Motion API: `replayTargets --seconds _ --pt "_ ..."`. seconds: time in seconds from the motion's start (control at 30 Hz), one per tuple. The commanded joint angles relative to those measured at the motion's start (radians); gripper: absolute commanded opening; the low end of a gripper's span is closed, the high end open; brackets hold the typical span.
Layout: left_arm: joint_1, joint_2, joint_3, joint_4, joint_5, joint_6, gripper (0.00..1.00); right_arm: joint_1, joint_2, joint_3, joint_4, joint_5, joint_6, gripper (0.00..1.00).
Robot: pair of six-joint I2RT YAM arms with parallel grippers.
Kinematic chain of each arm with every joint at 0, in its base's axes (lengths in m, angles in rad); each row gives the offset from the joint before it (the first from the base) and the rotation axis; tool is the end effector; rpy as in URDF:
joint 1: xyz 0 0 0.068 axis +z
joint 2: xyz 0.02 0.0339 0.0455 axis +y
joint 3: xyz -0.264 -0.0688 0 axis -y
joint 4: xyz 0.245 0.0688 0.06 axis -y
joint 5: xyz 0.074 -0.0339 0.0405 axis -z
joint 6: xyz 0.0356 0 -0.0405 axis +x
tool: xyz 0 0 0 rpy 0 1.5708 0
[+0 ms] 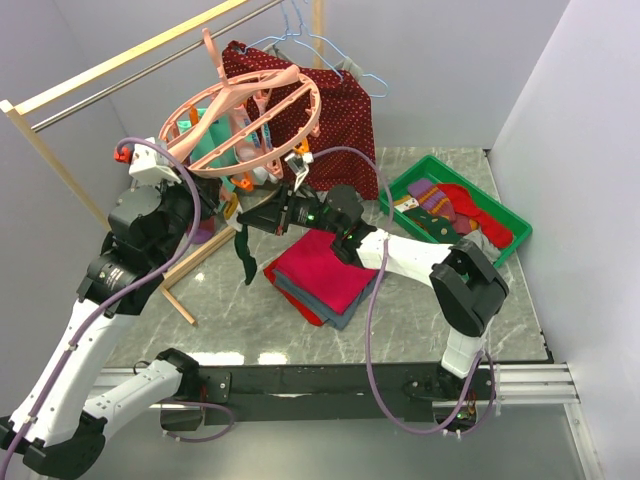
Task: Clip the socks to the hanger
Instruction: Clamp the sock onto the hanger.
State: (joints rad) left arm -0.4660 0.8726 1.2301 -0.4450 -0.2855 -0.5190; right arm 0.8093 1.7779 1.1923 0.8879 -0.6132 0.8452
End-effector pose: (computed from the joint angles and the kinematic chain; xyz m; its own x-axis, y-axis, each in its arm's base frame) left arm 0.1533 -0.0659 0.4482 -0.1573 -0.4536 -0.8772 0.1180 0.8733 -0.4727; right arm 0.2681 0.3109 0.3171 -0.5901 0.2677 -0.7617 -0.7980 -0.0506 0.6005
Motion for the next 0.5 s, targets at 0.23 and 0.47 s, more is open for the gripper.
replayTargets --seconds 0.23,0.47 --pt "0.003 -0.009 0.003 0.003 0.02 -0.015 0.01 0.008 0.006 0.064 0.025 0.02 -0.006 0.0" --pt "0.003 -0.006 0.003 -0.001 0.026 -0.015 0.01 0.005 0.008 0.075 0.034 0.024 -0.002 0.0"
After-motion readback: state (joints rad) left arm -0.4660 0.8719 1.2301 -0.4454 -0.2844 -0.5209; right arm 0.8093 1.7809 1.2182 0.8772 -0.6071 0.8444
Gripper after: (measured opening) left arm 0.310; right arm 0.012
